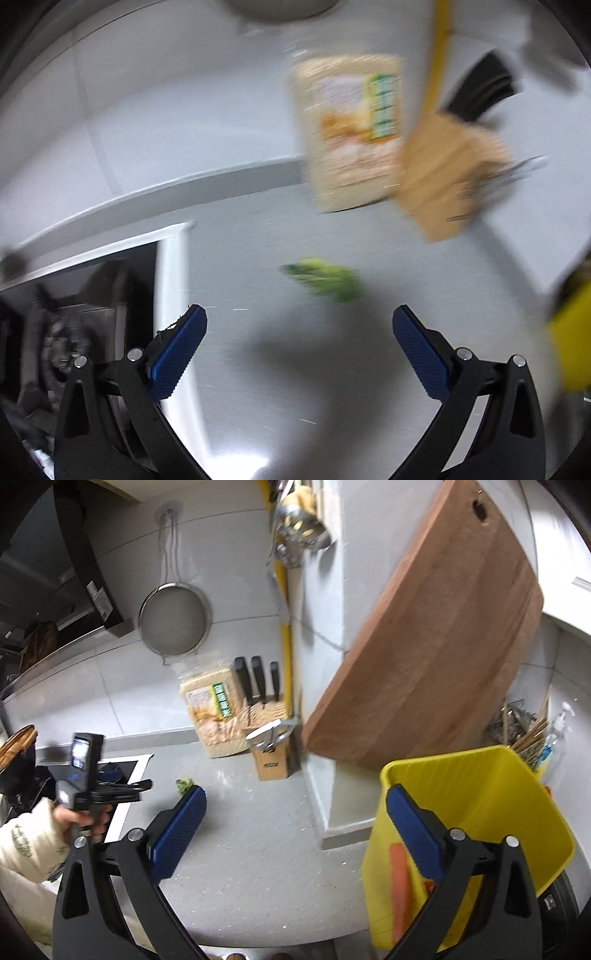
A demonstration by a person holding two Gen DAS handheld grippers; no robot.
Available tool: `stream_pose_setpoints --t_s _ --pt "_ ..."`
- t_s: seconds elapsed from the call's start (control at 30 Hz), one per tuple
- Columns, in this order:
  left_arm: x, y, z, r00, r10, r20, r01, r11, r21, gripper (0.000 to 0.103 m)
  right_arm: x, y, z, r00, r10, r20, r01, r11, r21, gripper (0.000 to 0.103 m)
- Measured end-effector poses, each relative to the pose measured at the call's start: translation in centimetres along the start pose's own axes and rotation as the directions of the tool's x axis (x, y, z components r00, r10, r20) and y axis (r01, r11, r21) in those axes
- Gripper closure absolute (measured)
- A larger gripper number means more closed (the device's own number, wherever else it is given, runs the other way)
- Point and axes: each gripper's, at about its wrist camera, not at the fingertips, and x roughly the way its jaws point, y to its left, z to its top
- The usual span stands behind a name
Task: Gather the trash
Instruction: 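Grasp the green bok choy stalk with the left tool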
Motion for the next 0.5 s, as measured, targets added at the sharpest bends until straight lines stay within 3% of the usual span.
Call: stream_pose_setpoints --t_s 0.07,0.23,0.3,0.5 --pt "1.8 0.8 -0.2 0.998 0.055 -0.013 -0.055 0.998 -0.016 0.008 0.2 0.2 -0.1 1.0 0.005 -0.006 -0.005 1.0 0.001 0.008" --pt "5.4 0.2 0.8 0.997 -0.038 -0.074 0.034 0.998 -0.057 0.008 0.4 0.5 -0.6 1.0 0.012 -0.02 -0.011 1.0 0.016 0.008" --pt "6.7 -0.8 1.2 0.994 -0.061 -0.094 0.058 0.998 -0.032 0.016 0.3 0.5 -0.7 1.0 0.007 -0.025 -0.007 1.0 0.018 0.008" --pt "9.8 -3.4 1.8 0.969 -0.136 -0.204 0.147 0.988 0.038 0.063 0.1 0.3 -1.2 0.999 -0.012 -0.034 0.013 0.999 0.033 0.008"
